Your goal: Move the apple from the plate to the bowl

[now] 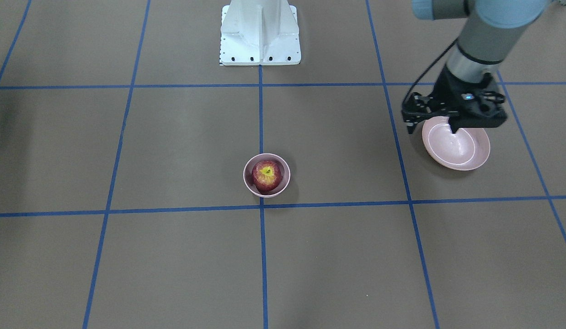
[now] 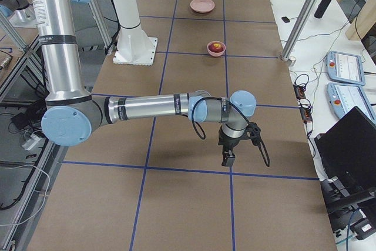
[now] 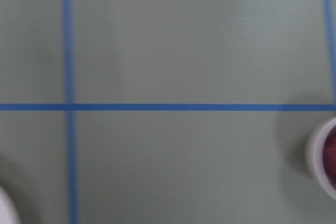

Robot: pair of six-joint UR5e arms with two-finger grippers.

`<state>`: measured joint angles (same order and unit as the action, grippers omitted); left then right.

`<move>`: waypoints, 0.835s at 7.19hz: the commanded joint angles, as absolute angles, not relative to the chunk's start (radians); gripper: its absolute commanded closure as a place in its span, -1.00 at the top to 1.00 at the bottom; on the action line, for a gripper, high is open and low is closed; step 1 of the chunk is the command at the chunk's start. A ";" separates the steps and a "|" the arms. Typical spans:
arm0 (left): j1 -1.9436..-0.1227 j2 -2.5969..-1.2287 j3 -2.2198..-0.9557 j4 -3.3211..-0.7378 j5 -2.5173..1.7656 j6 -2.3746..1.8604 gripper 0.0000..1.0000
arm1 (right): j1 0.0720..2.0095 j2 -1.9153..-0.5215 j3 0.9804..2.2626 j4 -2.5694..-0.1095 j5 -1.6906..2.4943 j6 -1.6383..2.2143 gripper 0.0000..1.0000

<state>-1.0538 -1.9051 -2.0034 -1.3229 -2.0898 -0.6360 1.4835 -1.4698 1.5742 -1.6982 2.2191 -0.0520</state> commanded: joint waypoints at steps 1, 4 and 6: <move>-1.306 -1.815 -1.863 -1.327 -2.196 -0.380 0.98 | 1.505 -1.494 1.592 -1.669 2.220 -0.058 1.00; -1.560 -1.798 -1.608 -1.327 -2.315 0.196 0.98 | 1.522 -1.492 1.630 -1.670 2.221 0.015 1.00; -1.591 -1.760 -1.554 -1.328 -2.306 0.195 0.98 | 1.522 -1.496 1.632 -1.672 2.241 0.015 1.00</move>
